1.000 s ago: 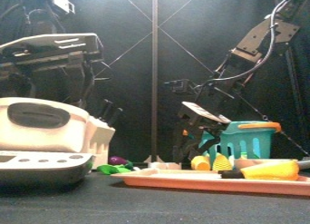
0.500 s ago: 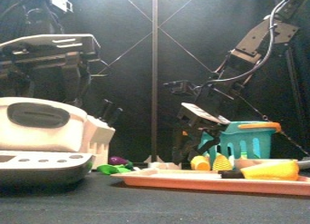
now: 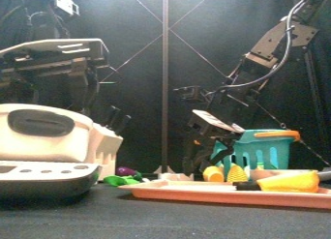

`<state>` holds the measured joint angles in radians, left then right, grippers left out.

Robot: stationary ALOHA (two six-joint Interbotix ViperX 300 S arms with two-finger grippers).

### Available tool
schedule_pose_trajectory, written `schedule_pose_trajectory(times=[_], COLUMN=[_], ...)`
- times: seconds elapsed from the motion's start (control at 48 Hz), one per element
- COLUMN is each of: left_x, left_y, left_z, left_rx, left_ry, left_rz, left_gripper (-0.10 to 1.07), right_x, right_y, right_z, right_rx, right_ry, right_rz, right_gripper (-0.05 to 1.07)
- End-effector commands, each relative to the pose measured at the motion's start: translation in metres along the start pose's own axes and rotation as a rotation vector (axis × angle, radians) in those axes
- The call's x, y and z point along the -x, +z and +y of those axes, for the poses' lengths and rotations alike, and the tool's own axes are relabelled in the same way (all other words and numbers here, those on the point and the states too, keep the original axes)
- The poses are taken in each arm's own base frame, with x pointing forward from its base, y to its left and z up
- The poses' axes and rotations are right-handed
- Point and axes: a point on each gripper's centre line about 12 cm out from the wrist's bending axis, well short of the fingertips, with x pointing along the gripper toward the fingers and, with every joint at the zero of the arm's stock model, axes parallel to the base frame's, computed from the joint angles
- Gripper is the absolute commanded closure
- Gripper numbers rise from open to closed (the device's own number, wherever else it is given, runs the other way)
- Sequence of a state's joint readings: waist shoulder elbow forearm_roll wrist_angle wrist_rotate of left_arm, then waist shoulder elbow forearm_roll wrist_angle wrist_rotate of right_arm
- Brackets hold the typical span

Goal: Grab green sushi pieces

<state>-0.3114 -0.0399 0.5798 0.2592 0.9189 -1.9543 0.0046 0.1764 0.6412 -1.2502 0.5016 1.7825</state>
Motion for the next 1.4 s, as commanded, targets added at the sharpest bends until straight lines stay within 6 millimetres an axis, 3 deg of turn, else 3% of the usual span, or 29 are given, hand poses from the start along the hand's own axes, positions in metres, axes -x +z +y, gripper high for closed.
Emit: schedule_pose_trajectory(times=[0.0,0.125,0.479,1.0,1.375], left_x=[0.003,0.001,0.004,0.026,0.022], left_y=[0.001,0.001,0.002,0.013,0.013], left_z=[-0.003,-0.001,-0.001,0.005,0.012], left_rx=[0.003,0.002,0.002,-0.089,-0.097], left_ry=[-0.010,-0.004,-0.012,-0.077,-0.060], left_rz=[0.000,-0.001,0.000,-0.027,-0.032], left_gripper=[0.03,0.07,0.34,0.34,0.34], right_x=[0.005,0.005,0.005,0.008,0.013], right_y=[0.012,0.012,0.012,0.008,0.000], right_z=[0.002,0.002,0.002,0.011,0.019], right_rx=[-0.016,-0.016,-0.015,-0.021,0.013], right_ry=[0.015,0.015,0.014,0.028,0.019], right_rz=[-0.029,-0.029,-0.028,-0.022,-0.023], right_gripper=[0.08,0.08,0.08,0.08,0.08])
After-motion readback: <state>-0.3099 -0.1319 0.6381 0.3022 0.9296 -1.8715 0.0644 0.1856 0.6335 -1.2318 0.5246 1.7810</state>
